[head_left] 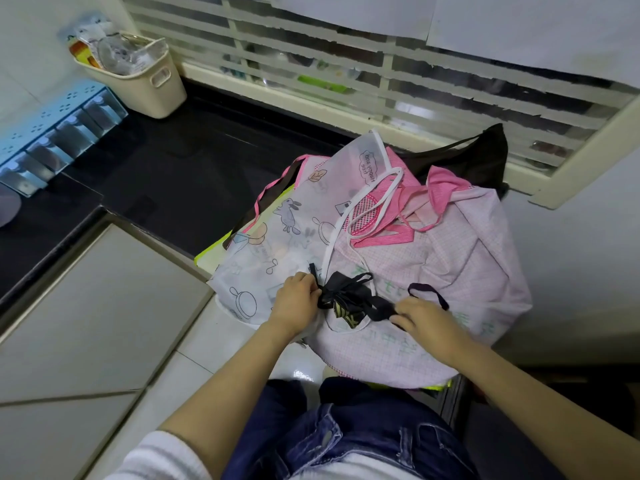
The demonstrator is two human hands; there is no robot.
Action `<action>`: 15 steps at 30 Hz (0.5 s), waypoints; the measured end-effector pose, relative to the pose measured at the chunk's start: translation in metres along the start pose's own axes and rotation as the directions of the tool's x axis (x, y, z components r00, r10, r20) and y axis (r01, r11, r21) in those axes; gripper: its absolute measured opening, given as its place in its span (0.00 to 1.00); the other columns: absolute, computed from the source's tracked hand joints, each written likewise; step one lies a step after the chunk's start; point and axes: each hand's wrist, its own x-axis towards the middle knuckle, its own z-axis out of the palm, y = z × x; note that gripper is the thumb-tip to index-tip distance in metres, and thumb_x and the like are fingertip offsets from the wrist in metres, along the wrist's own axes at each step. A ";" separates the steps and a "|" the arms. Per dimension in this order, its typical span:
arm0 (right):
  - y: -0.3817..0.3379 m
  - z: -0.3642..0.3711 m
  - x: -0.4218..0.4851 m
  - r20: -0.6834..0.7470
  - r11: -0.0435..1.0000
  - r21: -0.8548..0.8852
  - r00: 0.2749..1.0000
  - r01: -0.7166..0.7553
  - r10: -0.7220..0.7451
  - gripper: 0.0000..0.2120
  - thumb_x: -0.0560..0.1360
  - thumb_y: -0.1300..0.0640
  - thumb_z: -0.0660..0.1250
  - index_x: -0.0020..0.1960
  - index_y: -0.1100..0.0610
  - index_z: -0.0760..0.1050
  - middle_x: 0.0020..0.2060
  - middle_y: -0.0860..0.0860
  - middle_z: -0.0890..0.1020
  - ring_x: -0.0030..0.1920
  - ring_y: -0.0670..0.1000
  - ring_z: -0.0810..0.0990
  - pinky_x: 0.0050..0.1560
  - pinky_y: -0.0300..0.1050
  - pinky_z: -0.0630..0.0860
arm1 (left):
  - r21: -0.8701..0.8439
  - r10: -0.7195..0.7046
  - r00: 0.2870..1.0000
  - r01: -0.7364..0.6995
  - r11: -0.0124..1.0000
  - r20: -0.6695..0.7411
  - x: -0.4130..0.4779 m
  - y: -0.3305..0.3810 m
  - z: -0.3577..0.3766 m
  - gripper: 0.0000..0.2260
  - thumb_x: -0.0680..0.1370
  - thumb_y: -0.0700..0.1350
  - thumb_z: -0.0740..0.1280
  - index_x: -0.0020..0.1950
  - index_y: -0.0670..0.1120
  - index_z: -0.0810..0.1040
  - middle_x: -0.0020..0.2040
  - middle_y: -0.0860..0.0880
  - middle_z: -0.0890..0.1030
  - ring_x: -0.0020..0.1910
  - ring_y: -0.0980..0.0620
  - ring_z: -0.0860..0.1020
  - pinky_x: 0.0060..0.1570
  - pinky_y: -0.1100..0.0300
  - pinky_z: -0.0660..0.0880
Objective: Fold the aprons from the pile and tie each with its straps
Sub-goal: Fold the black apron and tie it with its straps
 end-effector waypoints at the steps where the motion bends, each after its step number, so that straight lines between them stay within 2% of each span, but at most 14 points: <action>1: -0.002 -0.006 -0.001 -0.021 0.998 0.059 1.000 -0.021 0.022 0.13 0.80 0.55 0.60 0.37 0.57 0.73 0.37 0.49 0.75 0.41 0.47 0.75 0.49 0.43 0.71 | 0.004 0.003 1.000 -0.003 1.000 0.014 0.001 0.000 -0.001 0.07 0.80 0.42 0.61 0.49 0.39 0.74 0.54 0.44 0.74 0.55 0.43 0.70 0.56 0.49 0.68; 3: -0.008 -0.021 -0.001 -0.088 0.986 0.163 0.995 -0.035 0.049 0.15 0.80 0.56 0.61 0.34 0.52 0.68 0.30 0.45 0.74 0.33 0.46 0.73 0.39 0.43 0.70 | 0.015 0.012 0.999 -0.013 1.000 0.039 0.003 0.000 -0.004 0.07 0.80 0.42 0.61 0.49 0.39 0.74 0.54 0.42 0.74 0.55 0.42 0.70 0.56 0.48 0.68; 6: -0.018 -0.042 -0.003 -0.143 0.971 0.239 0.989 -0.013 0.048 0.06 0.78 0.56 0.63 0.42 0.52 0.72 0.34 0.49 0.80 0.36 0.50 0.79 0.42 0.48 0.76 | 0.031 0.033 0.996 -0.035 0.999 0.080 0.005 0.000 -0.008 0.08 0.80 0.42 0.60 0.50 0.38 0.74 0.55 0.42 0.73 0.56 0.42 0.70 0.57 0.50 0.68; 7: -0.022 -0.049 -0.004 -0.126 0.979 0.204 0.992 0.013 0.013 0.02 0.78 0.54 0.65 0.47 0.52 0.72 0.38 0.49 0.81 0.38 0.49 0.79 0.43 0.48 0.76 | 0.037 0.040 0.995 -0.044 0.998 0.093 0.006 0.000 -0.009 0.08 0.81 0.42 0.59 0.51 0.39 0.74 0.56 0.42 0.73 0.56 0.43 0.69 0.56 0.51 0.68; 9: -0.030 -0.061 -0.006 -0.013 0.999 0.015 0.999 0.044 -0.044 0.10 0.76 0.50 0.67 0.55 0.49 0.71 0.46 0.45 0.78 0.42 0.45 0.76 0.44 0.44 0.73 | 0.057 0.061 0.991 -0.068 0.996 0.121 0.007 -0.001 -0.012 0.08 0.81 0.43 0.58 0.52 0.39 0.73 0.56 0.42 0.72 0.56 0.43 0.69 0.55 0.53 0.68; 11: -0.038 -0.072 -0.009 0.074 0.967 -0.248 0.997 0.050 -0.032 0.10 0.76 0.50 0.65 0.57 0.49 0.72 0.47 0.44 0.73 0.45 0.46 0.75 0.43 0.42 0.69 | 0.086 0.082 0.987 -0.095 0.992 0.141 0.007 -0.002 -0.014 0.08 0.81 0.43 0.58 0.52 0.40 0.73 0.56 0.42 0.72 0.56 0.43 0.70 0.54 0.54 0.68; 12: -0.041 -0.077 -0.008 0.082 0.950 -0.311 0.997 0.041 -0.016 0.08 0.77 0.52 0.64 0.56 0.50 0.73 0.47 0.46 0.72 0.47 0.48 0.76 0.43 0.42 0.68 | 0.093 0.071 0.985 -0.086 0.992 0.157 0.007 -0.002 -0.015 0.08 0.81 0.43 0.58 0.52 0.40 0.73 0.56 0.42 0.73 0.56 0.43 0.70 0.54 0.54 0.68; 15: -0.057 -0.093 -0.014 0.037 0.961 -0.277 0.999 -0.011 0.022 0.06 0.78 0.57 0.61 0.51 0.52 0.77 0.47 0.48 0.73 0.49 0.51 0.76 0.46 0.45 0.71 | 0.113 0.055 0.967 -0.086 0.990 0.249 0.008 -0.002 -0.024 0.08 0.80 0.41 0.59 0.55 0.39 0.74 0.59 0.42 0.73 0.56 0.43 0.72 0.54 0.53 0.70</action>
